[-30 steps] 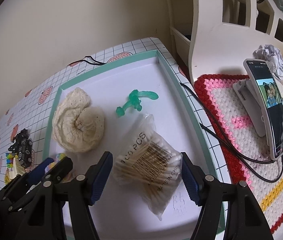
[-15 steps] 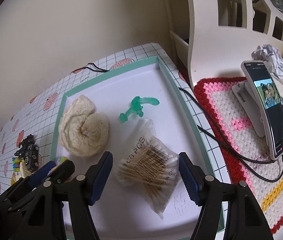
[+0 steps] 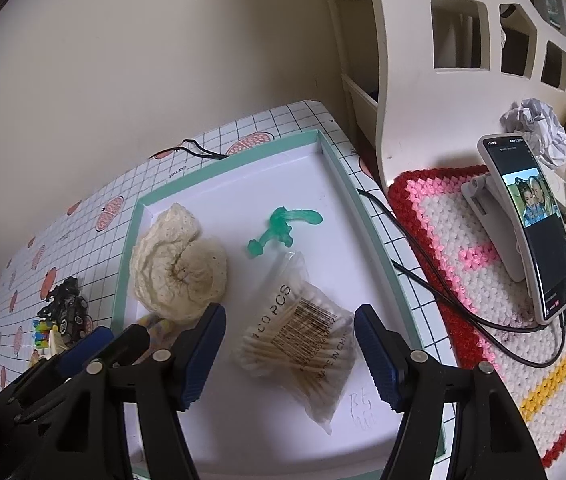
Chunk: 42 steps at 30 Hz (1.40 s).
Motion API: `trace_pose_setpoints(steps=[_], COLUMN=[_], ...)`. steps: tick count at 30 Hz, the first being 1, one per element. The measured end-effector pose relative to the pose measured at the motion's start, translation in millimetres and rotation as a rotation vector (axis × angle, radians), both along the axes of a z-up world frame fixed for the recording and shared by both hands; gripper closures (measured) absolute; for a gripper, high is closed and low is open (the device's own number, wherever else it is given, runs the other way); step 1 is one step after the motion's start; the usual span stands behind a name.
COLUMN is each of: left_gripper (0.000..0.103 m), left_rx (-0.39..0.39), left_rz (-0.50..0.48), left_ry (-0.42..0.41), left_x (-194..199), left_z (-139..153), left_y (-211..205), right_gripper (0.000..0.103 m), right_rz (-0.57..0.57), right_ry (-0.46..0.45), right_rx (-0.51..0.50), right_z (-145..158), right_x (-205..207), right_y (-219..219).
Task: Organize objects
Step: 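Open the right tool over the tray dropping the swab bag while the left tool releases the ring, then move both tools away from the tray toward the pink curler and yellow snack bag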
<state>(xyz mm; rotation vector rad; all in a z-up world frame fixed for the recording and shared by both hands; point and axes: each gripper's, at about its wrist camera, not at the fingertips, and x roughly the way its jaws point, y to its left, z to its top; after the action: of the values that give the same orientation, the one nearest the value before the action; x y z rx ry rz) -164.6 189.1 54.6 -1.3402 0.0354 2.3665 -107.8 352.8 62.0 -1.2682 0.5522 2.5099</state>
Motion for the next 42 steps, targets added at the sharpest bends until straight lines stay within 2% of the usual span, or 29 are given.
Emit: trace_pose_setpoints(steps=[12,14,19,23,27,29,36,38,42], left_gripper=[0.055,0.048,0.046,0.036,0.034,0.022,0.019,0.008,0.006], left_rx=[0.021,0.020,0.010,-0.001,-0.009,-0.010,-0.014,-0.012,-0.022], left_rz=[0.054,0.068,0.099,0.125,0.146,0.158,0.200,0.205,0.220], left_ry=[0.028,0.029,0.040,0.049,0.056,0.056,0.053,0.053,0.068], left_x=[-2,-3,-4,-6,-8,-10,-13,-14,-13], left_z=[12,12,12,12,12,11,8,8,9], left_y=[-15,-18,-22,-28,-34,-37,-47,-48,-50], right_gripper=[0.033,0.032,0.025,0.022,0.016,0.007,0.003,0.001,0.000], right_rz=[0.025,0.027,0.032,0.038,0.040,0.041,0.043,0.045,0.045], right_ry=[0.021,0.024,0.023,0.024,0.022,0.024,0.023,0.024,0.022], right_rx=[0.027,0.030,0.028,0.029,0.030,0.028,0.032,0.031,0.029], right_z=[5,6,5,5,4,4,3,3,2], right_x=[1,1,1,0,0,1,1,1,1], right_y=[-9,-10,-10,-10,-11,-11,-12,-12,-12])
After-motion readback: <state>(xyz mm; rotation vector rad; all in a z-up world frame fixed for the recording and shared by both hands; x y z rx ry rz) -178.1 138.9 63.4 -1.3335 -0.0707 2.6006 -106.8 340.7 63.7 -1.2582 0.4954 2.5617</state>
